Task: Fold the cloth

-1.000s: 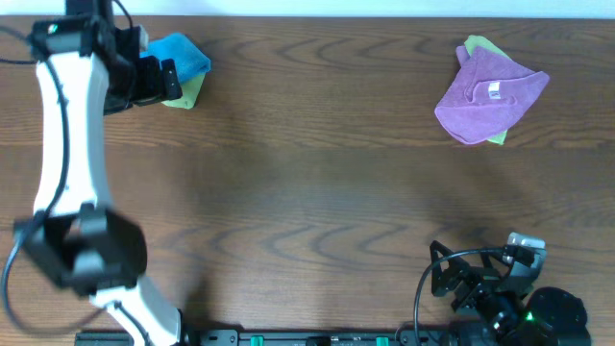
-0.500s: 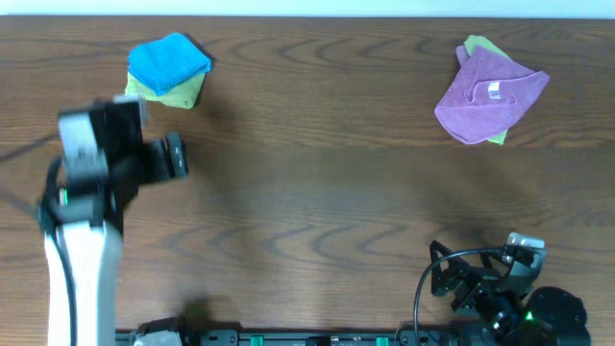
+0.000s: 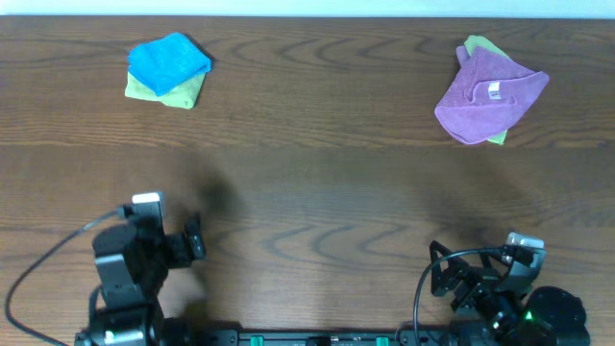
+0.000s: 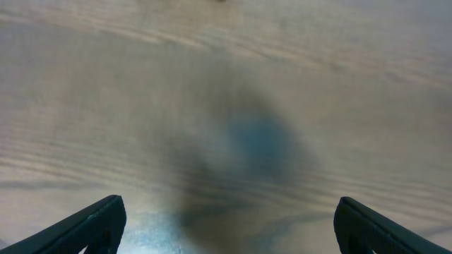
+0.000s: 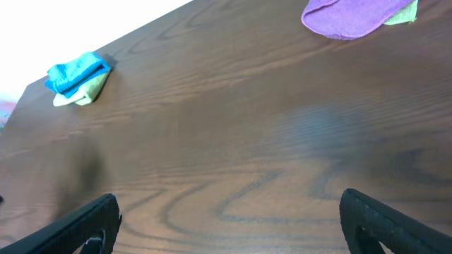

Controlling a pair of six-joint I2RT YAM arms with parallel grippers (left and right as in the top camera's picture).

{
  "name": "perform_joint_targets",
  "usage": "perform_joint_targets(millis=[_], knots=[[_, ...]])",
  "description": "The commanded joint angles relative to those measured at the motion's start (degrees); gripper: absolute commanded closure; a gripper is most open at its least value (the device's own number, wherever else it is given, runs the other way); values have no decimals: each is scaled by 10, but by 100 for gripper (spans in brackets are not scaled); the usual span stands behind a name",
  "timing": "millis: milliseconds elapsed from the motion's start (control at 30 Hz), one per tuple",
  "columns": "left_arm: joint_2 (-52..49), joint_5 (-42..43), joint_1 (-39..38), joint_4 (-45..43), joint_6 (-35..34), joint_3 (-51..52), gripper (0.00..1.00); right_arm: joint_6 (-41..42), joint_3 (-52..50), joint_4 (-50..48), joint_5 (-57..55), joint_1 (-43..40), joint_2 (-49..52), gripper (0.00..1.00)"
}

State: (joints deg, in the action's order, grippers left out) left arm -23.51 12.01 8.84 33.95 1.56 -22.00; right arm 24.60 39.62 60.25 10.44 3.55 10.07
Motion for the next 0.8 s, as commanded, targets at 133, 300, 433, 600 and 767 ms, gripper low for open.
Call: perform_joint_targets(millis=[133,300,433,600,767], knots=[[113,-6,1,-3,6,89,5,6,0,0,-4,-5,-2,1],[174,-6,1,3,7,121,5,6,0,0,-4,-5,-2,1],[204,-12,-6,5,11,130,5,6,0,0,-4,-5,-2,1],[224,-31,-33,9,34,130,5,6,0,0,-4,-5,-2,1],[233,-37,-64,14,67,130,5,6,0,0,-4,-5,-2,1]])
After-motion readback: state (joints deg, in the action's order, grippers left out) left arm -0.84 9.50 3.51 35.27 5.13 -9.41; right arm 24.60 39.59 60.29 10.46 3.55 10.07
